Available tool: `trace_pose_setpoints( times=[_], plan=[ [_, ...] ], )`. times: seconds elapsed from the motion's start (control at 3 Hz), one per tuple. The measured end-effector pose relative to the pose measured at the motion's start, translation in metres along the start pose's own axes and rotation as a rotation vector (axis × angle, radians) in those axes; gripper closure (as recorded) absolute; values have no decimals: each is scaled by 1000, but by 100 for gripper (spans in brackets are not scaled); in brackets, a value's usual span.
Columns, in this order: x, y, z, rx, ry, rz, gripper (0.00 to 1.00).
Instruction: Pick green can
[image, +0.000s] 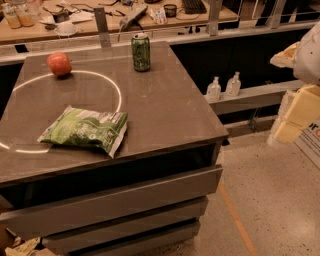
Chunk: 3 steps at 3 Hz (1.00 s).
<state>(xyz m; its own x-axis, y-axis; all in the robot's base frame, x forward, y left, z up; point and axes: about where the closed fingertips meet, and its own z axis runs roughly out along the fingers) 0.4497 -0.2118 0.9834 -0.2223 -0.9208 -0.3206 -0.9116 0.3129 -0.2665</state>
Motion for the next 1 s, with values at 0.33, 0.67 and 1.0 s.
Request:
trace_pose_setpoints(
  times=[0.33, 0.67, 1.0],
  plan=[
    [-23, -51, 12, 77, -312, 100, 0],
    [-65, -89, 30, 89, -552, 164, 0],
    [-74, -94, 31, 88, -598, 183, 0]
  ],
)
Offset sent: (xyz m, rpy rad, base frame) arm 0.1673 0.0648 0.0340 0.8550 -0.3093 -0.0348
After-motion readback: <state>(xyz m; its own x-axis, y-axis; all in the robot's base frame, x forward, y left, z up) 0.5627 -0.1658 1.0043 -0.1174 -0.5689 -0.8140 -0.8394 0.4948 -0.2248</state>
